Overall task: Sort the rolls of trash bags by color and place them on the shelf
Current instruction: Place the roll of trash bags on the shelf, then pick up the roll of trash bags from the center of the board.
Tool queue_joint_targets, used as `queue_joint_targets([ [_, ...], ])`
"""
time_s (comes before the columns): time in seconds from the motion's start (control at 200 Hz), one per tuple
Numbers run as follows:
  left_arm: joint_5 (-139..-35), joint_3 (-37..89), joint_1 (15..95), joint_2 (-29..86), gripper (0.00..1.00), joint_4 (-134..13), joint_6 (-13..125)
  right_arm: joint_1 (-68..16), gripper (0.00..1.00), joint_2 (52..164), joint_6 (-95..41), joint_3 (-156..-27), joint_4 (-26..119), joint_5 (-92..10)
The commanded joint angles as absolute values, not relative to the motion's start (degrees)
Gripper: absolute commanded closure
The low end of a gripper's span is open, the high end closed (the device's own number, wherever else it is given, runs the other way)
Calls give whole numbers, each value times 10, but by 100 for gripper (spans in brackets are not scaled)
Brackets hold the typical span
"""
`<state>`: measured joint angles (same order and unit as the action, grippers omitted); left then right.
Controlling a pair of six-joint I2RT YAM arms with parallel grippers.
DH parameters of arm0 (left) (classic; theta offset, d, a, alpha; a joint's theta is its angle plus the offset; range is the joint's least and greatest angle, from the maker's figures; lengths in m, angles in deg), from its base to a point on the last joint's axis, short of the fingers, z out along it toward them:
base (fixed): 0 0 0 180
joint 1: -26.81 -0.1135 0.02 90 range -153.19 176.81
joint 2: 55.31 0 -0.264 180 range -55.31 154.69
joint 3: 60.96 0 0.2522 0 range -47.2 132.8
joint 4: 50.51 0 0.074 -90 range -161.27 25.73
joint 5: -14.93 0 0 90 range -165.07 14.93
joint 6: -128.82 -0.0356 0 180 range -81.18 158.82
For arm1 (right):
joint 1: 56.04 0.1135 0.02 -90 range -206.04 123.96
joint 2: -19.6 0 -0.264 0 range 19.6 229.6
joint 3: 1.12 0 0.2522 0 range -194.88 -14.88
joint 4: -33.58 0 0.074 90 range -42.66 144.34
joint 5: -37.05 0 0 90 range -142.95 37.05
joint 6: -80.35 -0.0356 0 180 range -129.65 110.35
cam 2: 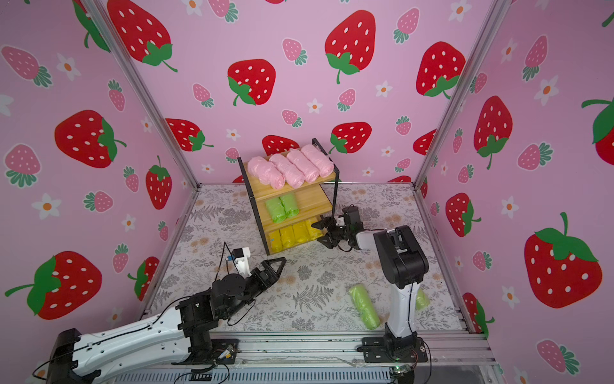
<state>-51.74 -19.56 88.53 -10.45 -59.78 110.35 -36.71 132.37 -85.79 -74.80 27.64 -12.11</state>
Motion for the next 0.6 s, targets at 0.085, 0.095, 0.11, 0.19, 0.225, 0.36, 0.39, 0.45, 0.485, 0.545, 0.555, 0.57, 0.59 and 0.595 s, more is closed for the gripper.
queue_joint_targets([
  [0.085,-531,-162,883,-89,0,-603,1087,-396,12,1280,-766,-776,406,-114],
  [0.095,-532,-162,883,-88,0,-603,1087,-396,12,1280,-764,-777,410,-114],
  [0.11,-533,-162,883,-87,0,-602,1086,-396,12,1278,-762,-777,412,-112],
  [0.19,-542,-158,883,-85,0,-606,1085,-400,13,1266,-750,-768,431,-110],
  [0.225,-542,-155,883,-86,0,-611,1084,-400,14,1256,-737,-766,448,-111],
  [0.36,-542,-145,883,-93,0,-630,1071,-400,16,1210,-650,-769,579,-133],
  [0.39,-541,-145,883,-94,0,-631,1069,-400,16,1198,-626,-770,613,-143],
  [0.45,-542,-144,883,-95,0,-634,1066,-400,14,1171,-580,-772,687,-176],
  [0.485,-543,-145,883,-94,0,-634,1067,-400,12,1154,-553,-771,727,-200],
  [0.545,-546,-147,883,-91,0,-630,1068,-400,9,1125,-517,-761,771,-228],
  [0.555,-546,-147,883,-91,0,-629,1068,-400,8,1119,-512,-759,778,-232],
  [0.57,-547,-148,883,-90,0,-628,1068,-401,7,1112,-506,-756,786,-238],
  [0.59,-548,-148,883,-89,0,-626,1069,-401,5,1101,-497,-750,797,-246],
  [0.595,-550,-148,883,-89,0,-626,1069,-401,5,1099,-495,-748,800,-246],
])
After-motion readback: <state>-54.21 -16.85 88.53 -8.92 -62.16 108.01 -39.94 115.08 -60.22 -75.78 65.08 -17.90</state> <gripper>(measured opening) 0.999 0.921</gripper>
